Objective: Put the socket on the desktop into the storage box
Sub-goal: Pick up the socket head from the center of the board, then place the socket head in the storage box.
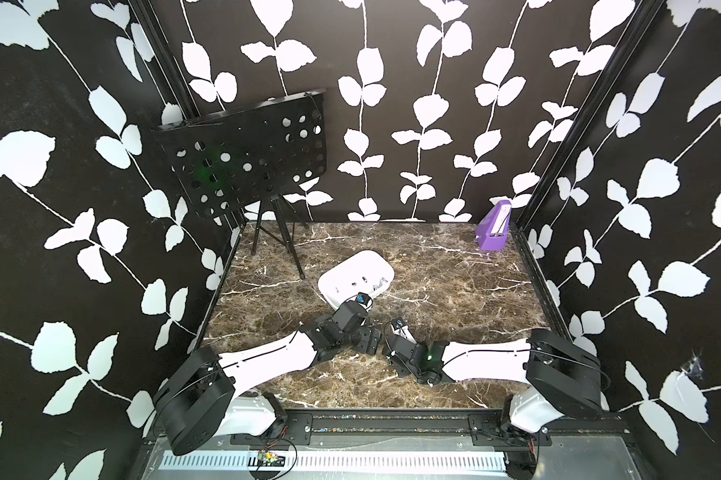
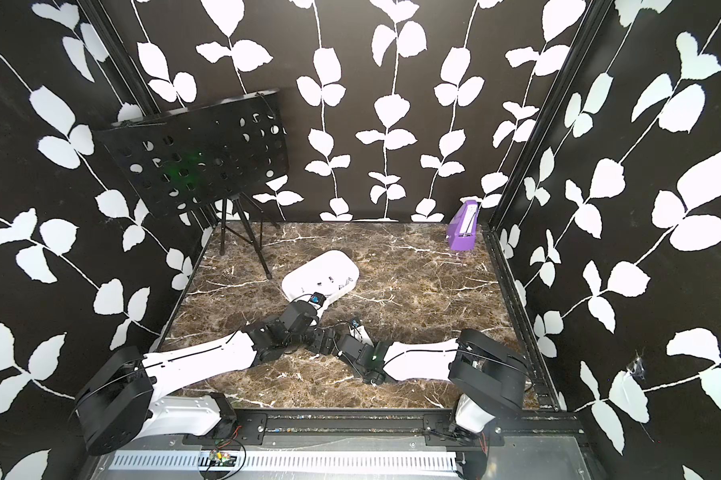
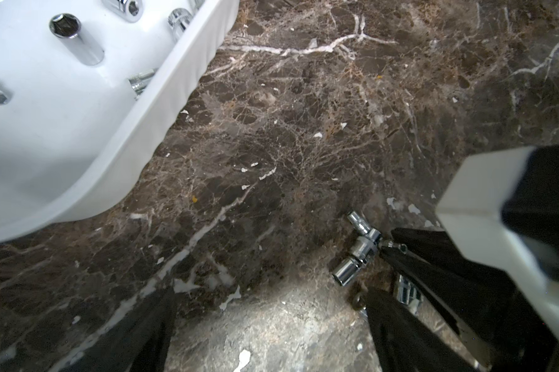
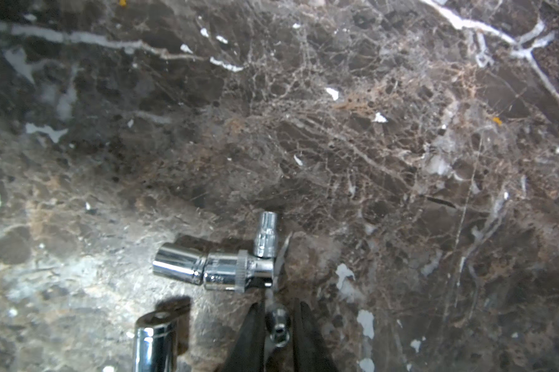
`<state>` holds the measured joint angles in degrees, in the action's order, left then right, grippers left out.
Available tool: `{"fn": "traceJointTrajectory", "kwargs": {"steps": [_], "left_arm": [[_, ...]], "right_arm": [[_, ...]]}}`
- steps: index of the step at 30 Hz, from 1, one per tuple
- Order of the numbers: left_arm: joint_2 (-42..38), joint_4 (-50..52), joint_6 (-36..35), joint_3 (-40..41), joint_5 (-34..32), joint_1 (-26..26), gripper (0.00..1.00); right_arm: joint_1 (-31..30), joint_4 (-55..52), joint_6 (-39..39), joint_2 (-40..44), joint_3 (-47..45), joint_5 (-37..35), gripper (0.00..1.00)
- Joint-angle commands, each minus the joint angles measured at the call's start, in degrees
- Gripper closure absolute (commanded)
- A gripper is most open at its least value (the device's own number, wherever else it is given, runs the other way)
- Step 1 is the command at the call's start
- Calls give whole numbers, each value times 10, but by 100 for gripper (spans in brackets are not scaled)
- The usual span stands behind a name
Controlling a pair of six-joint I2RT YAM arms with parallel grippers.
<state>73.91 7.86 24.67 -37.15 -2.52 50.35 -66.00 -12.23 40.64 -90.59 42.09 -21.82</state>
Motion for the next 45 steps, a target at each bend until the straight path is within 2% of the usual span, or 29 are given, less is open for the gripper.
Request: {"fn": "traceJointTrajectory", "kwargs": {"steps": [1,6,9,14,18,23,27,34,38,42,45], "left_arm": [[-16,11,5,-8,-5,2,8],[-17,14,4,-9,-8,2,8],[-24,15,3,-7,-15,2,8],[-47,16,5,3,-43,2,8],[-80,13,11,17,-68,2,7],[-133,4,15,41,-105,2,7],[-183,0,19,65,-142,2,6],[-254,17,36,92,-243,2,5],[-306,19,48,118,-290,2,4],[-338,0,52,144,-294,1,3],[-336,-1,55,143,-295,0,3]], "right_arm": [[-1,10,10,8,0,-1,86],[0,-4,7,17,3,-10,96],[1,-36,0,41,10,-30,99],[19,-78,-17,128,2,-49,99],[67,-79,-47,195,-1,-12,100],[143,-61,-88,195,58,69,100],[183,-39,-110,120,149,123,100],[188,-62,-128,-103,373,186,100],[188,-108,-139,-227,515,187,100],[192,-175,-148,-329,643,172,99],[193,-204,-150,-373,699,163,97]]}}
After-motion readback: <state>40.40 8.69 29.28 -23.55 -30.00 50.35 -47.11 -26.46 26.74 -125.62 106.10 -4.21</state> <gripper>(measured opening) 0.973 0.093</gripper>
